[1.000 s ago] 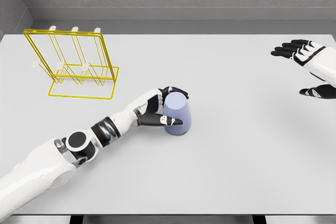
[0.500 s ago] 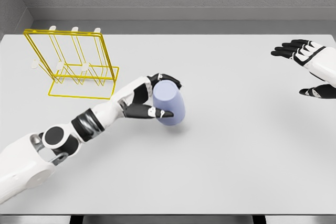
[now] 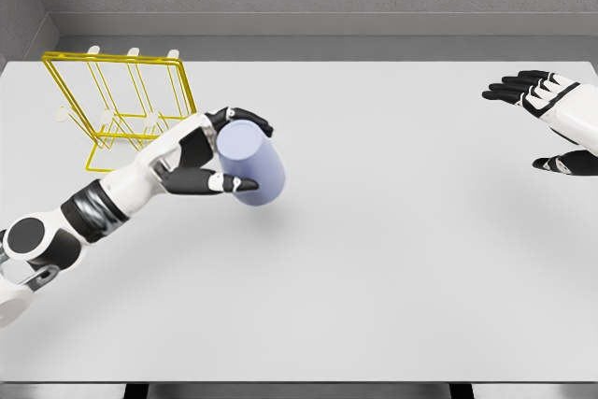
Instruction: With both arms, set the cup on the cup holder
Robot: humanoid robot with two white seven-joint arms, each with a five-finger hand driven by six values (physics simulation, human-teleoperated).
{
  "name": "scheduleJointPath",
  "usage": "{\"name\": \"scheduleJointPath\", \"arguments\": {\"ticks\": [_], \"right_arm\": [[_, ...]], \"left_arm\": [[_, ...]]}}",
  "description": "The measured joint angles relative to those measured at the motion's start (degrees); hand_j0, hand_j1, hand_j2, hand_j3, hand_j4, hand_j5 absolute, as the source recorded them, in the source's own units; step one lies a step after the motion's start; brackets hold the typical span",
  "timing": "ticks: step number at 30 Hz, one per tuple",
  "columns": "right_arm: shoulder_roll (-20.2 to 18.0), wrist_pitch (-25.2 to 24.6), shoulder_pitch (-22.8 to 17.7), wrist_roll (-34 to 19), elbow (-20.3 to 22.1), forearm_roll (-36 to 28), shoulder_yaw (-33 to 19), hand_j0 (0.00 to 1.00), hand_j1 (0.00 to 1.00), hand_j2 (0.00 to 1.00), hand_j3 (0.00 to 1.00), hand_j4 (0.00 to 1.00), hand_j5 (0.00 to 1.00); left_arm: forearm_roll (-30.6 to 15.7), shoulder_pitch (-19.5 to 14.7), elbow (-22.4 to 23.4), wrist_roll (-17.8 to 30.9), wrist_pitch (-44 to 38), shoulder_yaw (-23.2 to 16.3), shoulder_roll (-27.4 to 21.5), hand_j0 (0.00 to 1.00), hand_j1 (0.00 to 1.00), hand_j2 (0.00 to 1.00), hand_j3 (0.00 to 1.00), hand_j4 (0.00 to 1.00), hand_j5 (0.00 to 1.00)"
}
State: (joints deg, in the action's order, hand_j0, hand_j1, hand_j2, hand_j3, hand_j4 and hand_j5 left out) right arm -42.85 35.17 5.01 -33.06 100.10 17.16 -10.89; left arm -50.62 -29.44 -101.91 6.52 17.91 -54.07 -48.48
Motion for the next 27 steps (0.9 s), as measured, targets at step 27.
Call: {"name": "scheduleJointPath", "arguments": {"ticks": [27], "right_arm": [[0.0,0.0,0.0,0.0,0.1,0.0,0.0,1.00,1.00,1.00,1.00,1.00,1.00]], "left_arm": [[-5.5,-1.5,3.5,0.0,0.2,5.5,-5.3,0.62,0.62,0.62,0.62,0.62,0.62]]}}
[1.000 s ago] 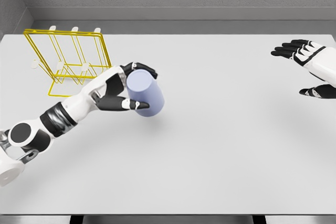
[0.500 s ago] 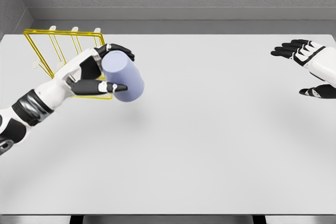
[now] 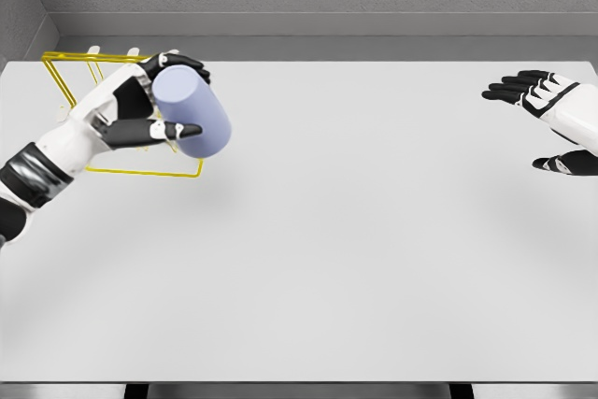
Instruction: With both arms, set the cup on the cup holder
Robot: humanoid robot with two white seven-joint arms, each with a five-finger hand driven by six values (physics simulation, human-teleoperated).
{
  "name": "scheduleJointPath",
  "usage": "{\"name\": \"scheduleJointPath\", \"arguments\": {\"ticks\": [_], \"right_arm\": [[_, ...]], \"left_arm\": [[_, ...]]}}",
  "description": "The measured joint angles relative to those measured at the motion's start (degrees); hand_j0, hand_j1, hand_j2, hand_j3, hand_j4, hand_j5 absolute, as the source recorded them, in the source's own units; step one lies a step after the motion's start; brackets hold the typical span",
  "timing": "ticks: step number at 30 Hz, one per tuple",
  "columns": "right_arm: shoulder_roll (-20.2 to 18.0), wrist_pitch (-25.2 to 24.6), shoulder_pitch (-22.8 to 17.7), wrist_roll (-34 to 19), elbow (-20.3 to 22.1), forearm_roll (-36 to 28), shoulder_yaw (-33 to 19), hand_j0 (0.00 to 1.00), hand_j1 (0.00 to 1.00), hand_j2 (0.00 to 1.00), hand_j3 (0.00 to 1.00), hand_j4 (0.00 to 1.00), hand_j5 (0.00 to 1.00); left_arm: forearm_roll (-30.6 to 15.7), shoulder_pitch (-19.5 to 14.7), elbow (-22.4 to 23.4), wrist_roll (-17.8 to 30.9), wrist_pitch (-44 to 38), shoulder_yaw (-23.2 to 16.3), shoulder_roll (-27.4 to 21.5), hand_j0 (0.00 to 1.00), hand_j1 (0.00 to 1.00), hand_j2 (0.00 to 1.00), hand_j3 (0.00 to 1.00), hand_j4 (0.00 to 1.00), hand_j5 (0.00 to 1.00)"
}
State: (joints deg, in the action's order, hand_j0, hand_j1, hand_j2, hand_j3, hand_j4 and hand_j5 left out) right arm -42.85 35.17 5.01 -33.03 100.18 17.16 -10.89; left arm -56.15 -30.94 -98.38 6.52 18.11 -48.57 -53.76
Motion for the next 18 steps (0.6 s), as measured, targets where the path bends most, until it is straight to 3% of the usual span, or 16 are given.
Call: {"name": "scheduleJointPath", "arguments": {"ticks": [18], "right_arm": [[0.0,0.0,0.0,0.0,0.0,0.0,0.0,1.00,1.00,1.00,1.00,1.00,1.00]], "left_arm": [[-0.8,-0.3,3.2,0.0,0.0,1.0,0.2,0.63,0.63,0.63,0.63,0.63,0.63]]}}
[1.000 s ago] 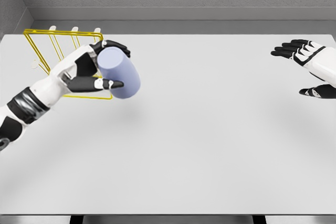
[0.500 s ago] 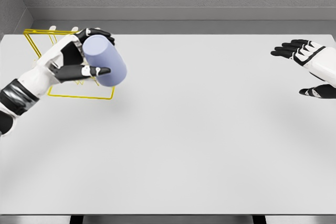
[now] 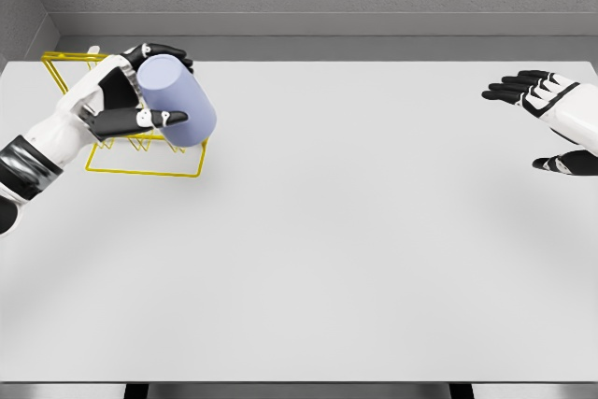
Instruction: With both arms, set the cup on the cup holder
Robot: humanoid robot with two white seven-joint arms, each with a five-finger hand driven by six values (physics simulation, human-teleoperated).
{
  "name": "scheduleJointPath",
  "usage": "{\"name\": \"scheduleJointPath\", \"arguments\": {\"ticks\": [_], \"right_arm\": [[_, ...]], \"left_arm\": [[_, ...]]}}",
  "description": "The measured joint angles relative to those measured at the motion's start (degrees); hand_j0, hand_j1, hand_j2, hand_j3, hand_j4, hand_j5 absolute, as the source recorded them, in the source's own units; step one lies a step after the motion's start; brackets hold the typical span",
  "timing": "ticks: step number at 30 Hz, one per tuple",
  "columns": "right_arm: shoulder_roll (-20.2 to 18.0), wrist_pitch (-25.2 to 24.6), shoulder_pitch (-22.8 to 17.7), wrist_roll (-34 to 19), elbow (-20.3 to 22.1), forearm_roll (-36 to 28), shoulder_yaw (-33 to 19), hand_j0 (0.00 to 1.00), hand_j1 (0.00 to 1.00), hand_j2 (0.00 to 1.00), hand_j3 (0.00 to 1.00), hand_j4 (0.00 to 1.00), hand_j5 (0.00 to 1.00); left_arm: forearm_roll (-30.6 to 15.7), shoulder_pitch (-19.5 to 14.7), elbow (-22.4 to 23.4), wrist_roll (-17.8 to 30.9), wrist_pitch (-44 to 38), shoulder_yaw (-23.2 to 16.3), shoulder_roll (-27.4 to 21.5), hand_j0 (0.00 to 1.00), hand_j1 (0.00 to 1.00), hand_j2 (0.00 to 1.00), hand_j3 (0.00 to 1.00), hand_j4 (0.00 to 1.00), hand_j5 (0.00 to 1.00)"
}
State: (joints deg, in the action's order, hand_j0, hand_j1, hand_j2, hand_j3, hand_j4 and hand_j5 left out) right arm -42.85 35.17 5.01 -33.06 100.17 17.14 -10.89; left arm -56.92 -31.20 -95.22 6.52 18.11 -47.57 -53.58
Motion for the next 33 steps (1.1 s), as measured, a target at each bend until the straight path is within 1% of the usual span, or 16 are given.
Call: {"name": "scheduleJointPath", "arguments": {"ticks": [3,13,25,33], "right_arm": [[0.0,0.0,0.0,0.0,0.0,0.0,0.0,1.00,1.00,1.00,1.00,1.00,1.00],[0.0,0.0,0.0,0.0,0.0,0.0,0.0,1.00,1.00,1.00,1.00,1.00,1.00],[0.9,0.0,0.1,0.1,0.1,0.0,-0.1,1.00,1.00,1.00,1.00,1.00,1.00],[1.1,0.0,0.1,0.0,0.1,-0.1,-0.1,1.00,1.00,1.00,1.00,1.00,1.00]], "left_arm": [[-0.8,-0.8,0.1,0.0,0.1,0.3,-0.2,0.63,0.63,0.63,0.63,0.63,0.63],[-1.9,-0.8,0.7,0.0,1.3,0.5,-0.8,0.63,0.63,0.63,0.63,0.63,0.63],[-2.1,-0.9,3.0,0.0,1.3,0.5,-0.6,0.63,0.63,0.63,0.63,0.63,0.63],[-2.3,-0.9,3.5,0.0,1.3,0.5,-0.6,0.63,0.63,0.63,0.63,0.63,0.63]]}}
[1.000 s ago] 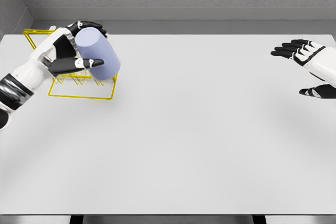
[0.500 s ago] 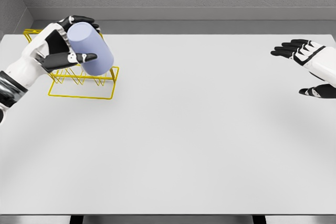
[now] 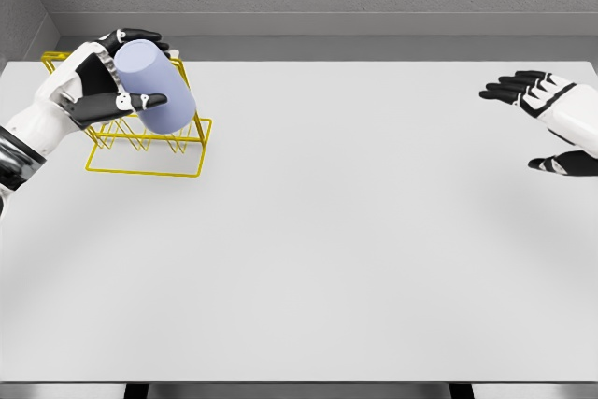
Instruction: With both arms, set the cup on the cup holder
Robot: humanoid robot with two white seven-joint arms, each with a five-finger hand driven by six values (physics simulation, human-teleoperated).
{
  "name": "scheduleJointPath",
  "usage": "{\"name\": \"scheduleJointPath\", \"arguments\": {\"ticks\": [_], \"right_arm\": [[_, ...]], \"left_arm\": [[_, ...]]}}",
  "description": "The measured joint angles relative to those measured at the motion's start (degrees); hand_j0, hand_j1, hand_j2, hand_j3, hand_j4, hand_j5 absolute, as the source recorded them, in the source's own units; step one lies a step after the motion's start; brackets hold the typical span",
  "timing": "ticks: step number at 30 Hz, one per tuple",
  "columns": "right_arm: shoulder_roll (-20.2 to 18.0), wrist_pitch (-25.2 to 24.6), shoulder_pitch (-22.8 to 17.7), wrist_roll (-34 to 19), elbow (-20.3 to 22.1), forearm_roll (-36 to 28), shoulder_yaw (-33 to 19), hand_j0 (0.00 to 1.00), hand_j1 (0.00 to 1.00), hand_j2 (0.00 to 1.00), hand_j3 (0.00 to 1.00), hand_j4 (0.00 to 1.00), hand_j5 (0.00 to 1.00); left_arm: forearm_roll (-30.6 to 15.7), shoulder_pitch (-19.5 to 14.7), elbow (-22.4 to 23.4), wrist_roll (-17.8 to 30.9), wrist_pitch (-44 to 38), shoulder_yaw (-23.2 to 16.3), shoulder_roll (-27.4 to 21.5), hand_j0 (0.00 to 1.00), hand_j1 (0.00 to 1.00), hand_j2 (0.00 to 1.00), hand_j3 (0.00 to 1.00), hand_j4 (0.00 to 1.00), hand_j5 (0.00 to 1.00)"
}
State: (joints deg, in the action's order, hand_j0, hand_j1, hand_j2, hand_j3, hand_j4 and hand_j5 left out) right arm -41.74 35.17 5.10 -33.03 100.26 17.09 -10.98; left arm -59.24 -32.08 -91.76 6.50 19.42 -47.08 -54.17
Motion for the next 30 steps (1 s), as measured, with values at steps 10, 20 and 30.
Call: {"name": "scheduleJointPath", "arguments": {"ticks": [10,20,30], "right_arm": [[0.0,0.0,-0.1,0.0,0.0,0.0,-0.1,1.00,1.00,1.00,1.00,1.00,1.00],[0.0,0.0,-0.1,0.0,0.0,0.0,-0.1,1.00,1.00,1.00,1.00,1.00,1.00],[0.0,0.0,-0.1,0.0,0.0,0.0,-0.2,1.00,1.00,1.00,1.00,1.00,1.00]], "left_arm": [[-0.1,0.0,0.6,0.0,0.0,0.0,0.0,0.64,0.64,0.64,0.64,0.64,0.64],[-0.1,0.0,1.4,0.0,-0.1,-0.1,0.0,0.84,0.84,0.84,0.84,0.84,0.84],[0.1,-0.6,1.4,0.0,-0.2,-0.2,0.0,0.97,0.97,0.97,0.97,0.97,0.97]]}}
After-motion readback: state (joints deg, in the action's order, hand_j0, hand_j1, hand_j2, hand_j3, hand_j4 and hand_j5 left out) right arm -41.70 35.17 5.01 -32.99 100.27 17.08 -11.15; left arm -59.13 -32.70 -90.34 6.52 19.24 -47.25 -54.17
